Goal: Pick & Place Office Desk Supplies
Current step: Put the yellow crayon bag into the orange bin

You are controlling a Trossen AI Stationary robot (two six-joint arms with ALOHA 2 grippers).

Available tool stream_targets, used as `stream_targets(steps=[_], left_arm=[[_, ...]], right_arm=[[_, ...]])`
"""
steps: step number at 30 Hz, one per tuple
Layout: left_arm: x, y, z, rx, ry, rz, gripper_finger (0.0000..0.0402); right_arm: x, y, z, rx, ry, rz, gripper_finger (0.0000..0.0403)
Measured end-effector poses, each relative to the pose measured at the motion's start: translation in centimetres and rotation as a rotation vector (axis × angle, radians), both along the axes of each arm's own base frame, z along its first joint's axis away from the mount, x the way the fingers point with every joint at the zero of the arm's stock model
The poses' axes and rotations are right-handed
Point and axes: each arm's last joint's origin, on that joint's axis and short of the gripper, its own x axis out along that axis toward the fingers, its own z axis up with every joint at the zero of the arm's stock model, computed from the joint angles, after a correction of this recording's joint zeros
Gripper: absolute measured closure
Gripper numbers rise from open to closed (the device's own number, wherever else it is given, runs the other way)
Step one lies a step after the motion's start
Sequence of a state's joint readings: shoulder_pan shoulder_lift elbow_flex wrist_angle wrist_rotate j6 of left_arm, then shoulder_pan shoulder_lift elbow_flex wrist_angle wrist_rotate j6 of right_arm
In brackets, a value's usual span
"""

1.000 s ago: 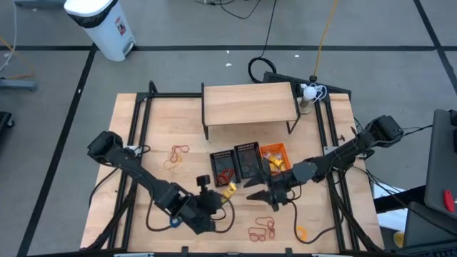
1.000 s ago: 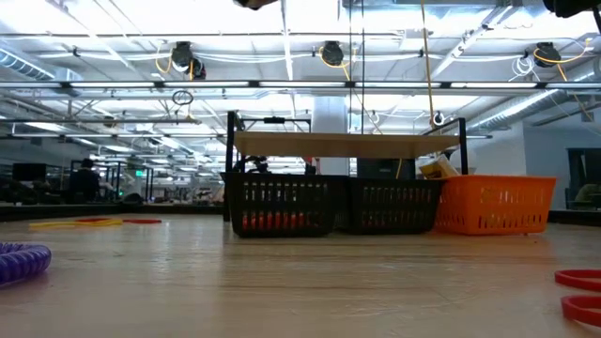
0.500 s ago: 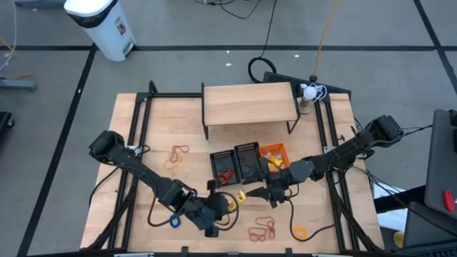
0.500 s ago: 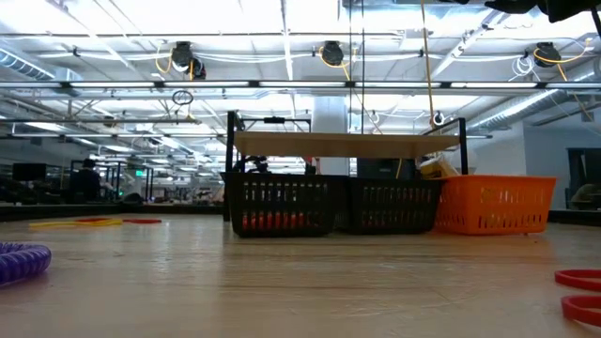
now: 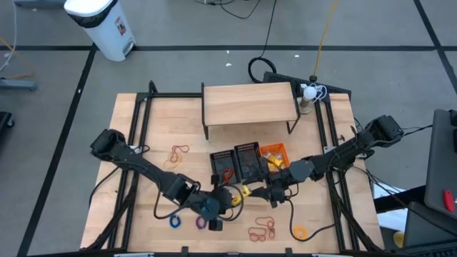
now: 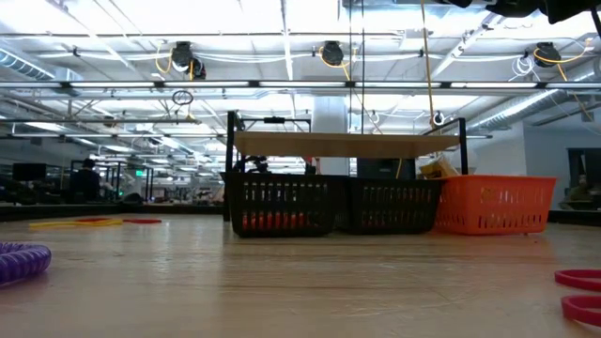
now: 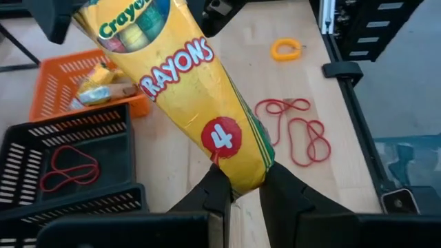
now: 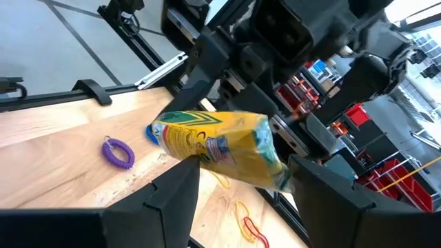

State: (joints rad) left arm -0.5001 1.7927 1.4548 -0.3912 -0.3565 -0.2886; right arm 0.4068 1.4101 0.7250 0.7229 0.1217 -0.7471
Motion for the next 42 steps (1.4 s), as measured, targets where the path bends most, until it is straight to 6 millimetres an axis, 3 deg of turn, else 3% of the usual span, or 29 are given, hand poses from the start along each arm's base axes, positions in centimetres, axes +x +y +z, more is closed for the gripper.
stream_targets(steps=[21,27,34,42], left_arm=[[0.9,1.7,-0.1,0.008,0.019,-0.026,0.0353],[1.0,2.0,-0.1,0.02,0.022,-0.03,0.0347],[0.9,2.1,-0.2,0.057,0.028,-0.054,0.0339],[1.0,2.0,-0.2,0.054,0.036,-0.16,0.0305]], right_arm=[[0.0,0.1,0.0,0.001,0.003,0.044,0.0201],[0.0,0.1,-0.1,-0.005,0.007,0.045,0.0255],[-0.1,0.2,-0.3,-0.035,0.019,0.053,0.0359],[0.0,0.1,-0.3,-0.033,0.025,0.017,0.0366]])
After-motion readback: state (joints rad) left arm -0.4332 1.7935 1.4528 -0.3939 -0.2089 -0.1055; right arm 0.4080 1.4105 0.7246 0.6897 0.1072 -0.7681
